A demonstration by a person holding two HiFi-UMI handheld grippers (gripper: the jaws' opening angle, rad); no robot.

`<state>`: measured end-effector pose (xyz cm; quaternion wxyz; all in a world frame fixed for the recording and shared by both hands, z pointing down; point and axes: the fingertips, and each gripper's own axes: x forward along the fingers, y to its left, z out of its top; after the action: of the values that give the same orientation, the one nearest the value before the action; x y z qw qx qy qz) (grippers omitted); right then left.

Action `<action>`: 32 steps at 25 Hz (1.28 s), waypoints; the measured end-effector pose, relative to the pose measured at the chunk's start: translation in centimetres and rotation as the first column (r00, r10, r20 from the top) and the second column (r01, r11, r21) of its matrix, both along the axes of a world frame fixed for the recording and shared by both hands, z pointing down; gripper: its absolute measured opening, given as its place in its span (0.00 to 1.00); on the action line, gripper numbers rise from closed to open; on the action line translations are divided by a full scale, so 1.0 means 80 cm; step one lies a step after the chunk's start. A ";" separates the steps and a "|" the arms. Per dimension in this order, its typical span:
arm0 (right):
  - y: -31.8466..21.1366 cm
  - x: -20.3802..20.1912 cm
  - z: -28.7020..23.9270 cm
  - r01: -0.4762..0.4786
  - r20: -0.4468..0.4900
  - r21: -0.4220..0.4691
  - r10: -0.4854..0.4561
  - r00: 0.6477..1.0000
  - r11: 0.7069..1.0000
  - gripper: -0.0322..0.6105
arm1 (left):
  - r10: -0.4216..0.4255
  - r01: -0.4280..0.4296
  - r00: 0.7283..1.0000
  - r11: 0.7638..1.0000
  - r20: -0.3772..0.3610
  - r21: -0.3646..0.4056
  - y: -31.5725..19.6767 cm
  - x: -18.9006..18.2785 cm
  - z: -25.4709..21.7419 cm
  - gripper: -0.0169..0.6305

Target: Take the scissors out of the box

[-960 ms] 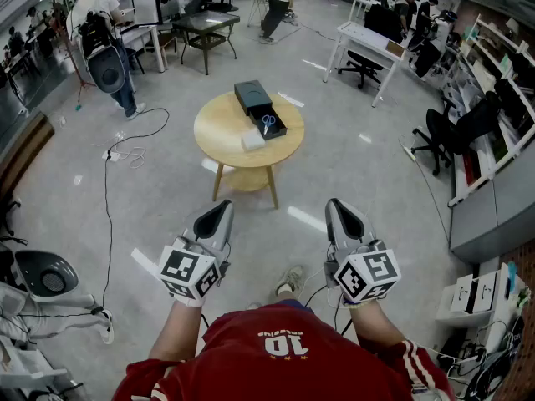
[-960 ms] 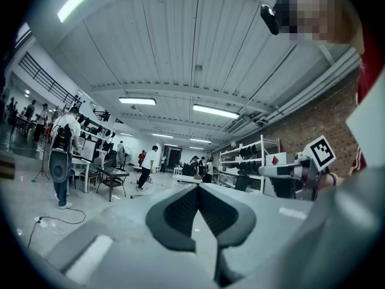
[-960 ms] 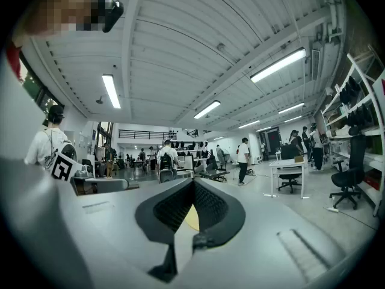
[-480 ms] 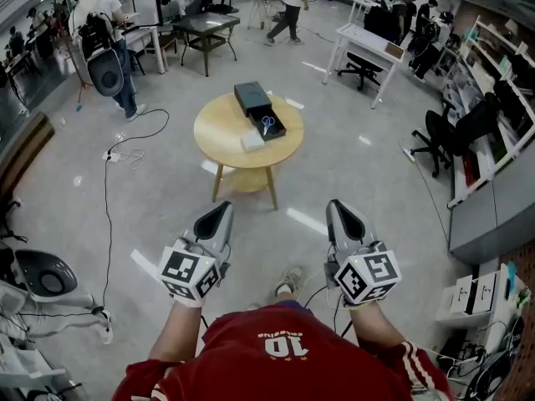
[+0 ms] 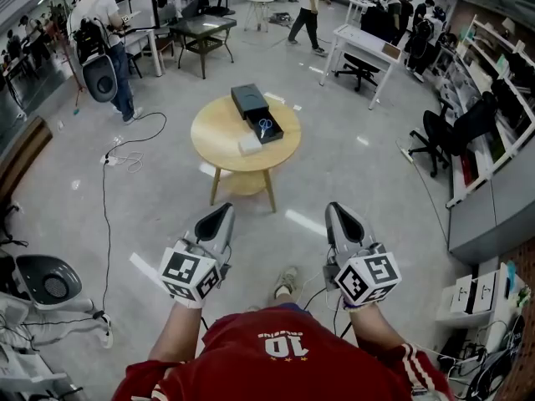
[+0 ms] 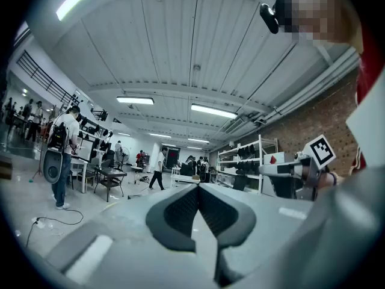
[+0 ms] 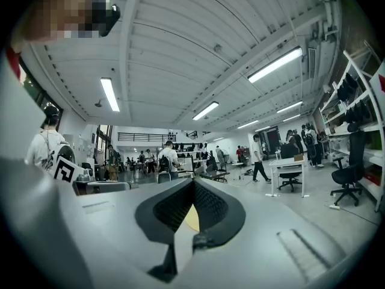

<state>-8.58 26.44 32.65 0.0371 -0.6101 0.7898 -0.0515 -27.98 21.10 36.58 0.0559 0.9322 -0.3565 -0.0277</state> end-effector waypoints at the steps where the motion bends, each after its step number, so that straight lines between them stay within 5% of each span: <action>1: -0.003 0.001 -0.001 -0.001 0.001 0.000 0.001 1.000 1.000 0.05 | 0.000 0.000 1.000 1.000 0.001 -0.001 -0.003 0.001 0.000 0.03; 18: -0.074 0.015 0.003 0.036 0.006 -0.003 -0.036 0.999 0.999 0.05 | -0.033 0.033 0.999 0.999 0.018 -0.022 -0.065 0.009 0.003 0.03; 32: -0.176 0.070 -0.013 0.095 0.022 0.025 -0.096 0.995 0.995 0.05 | -0.025 0.026 0.999 1.000 0.044 -0.006 -0.158 0.078 -0.011 0.03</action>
<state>-2.99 12.37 31.65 0.0512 -0.5704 0.8182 -0.0509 -21.77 8.43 35.66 0.0506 0.9278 -0.3697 -0.0066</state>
